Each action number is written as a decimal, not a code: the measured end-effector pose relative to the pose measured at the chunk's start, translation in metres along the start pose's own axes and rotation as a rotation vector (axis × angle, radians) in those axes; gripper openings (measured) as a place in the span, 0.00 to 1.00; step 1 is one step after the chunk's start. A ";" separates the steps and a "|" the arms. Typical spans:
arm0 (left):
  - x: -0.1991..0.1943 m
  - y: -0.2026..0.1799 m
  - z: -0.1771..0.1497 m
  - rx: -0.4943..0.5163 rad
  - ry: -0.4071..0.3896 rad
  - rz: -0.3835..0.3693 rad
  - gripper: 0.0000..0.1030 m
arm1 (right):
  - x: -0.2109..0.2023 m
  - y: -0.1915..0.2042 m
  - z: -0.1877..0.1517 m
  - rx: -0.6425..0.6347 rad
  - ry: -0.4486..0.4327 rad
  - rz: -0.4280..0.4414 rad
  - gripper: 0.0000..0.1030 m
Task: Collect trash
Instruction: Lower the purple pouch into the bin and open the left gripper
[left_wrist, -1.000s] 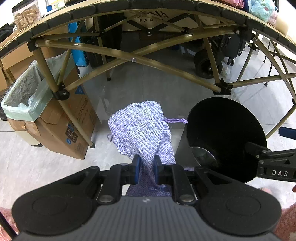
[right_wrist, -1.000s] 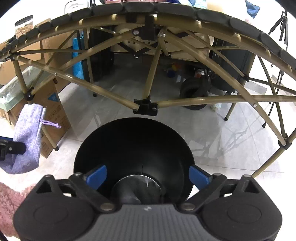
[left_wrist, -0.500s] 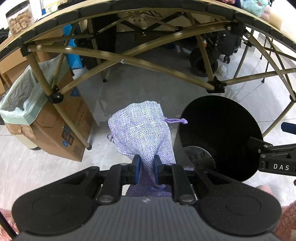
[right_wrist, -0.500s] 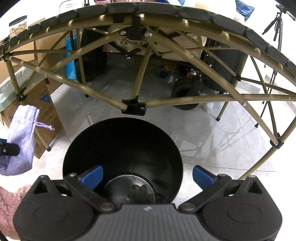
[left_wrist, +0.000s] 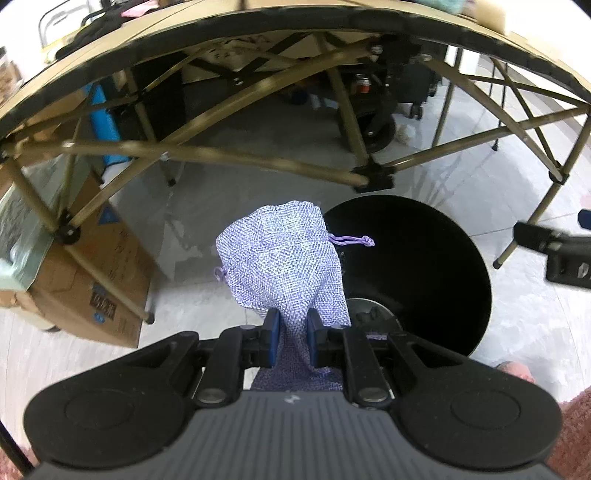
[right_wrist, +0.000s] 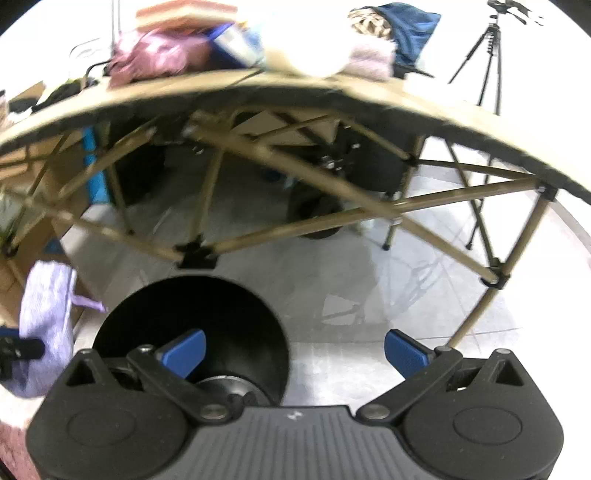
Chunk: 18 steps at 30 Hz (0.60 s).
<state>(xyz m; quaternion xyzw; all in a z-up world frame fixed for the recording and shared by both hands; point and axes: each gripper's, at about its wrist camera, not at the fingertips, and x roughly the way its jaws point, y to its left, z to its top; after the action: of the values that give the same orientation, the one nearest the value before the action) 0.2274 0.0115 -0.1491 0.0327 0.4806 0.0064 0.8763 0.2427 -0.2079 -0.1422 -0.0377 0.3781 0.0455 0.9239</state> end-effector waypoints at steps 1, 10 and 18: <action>0.001 -0.003 0.002 0.006 -0.001 -0.002 0.15 | -0.002 -0.007 0.001 0.014 -0.005 -0.004 1.00; 0.015 -0.037 0.018 0.058 -0.003 -0.034 0.15 | -0.017 -0.048 0.008 0.116 -0.028 -0.039 1.00; 0.028 -0.067 0.029 0.094 0.017 -0.081 0.15 | -0.023 -0.074 0.004 0.183 -0.036 -0.083 1.00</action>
<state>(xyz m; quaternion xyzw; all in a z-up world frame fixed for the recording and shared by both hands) 0.2654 -0.0557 -0.1613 0.0544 0.4887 -0.0514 0.8692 0.2374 -0.2821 -0.1205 0.0317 0.3619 -0.0269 0.9313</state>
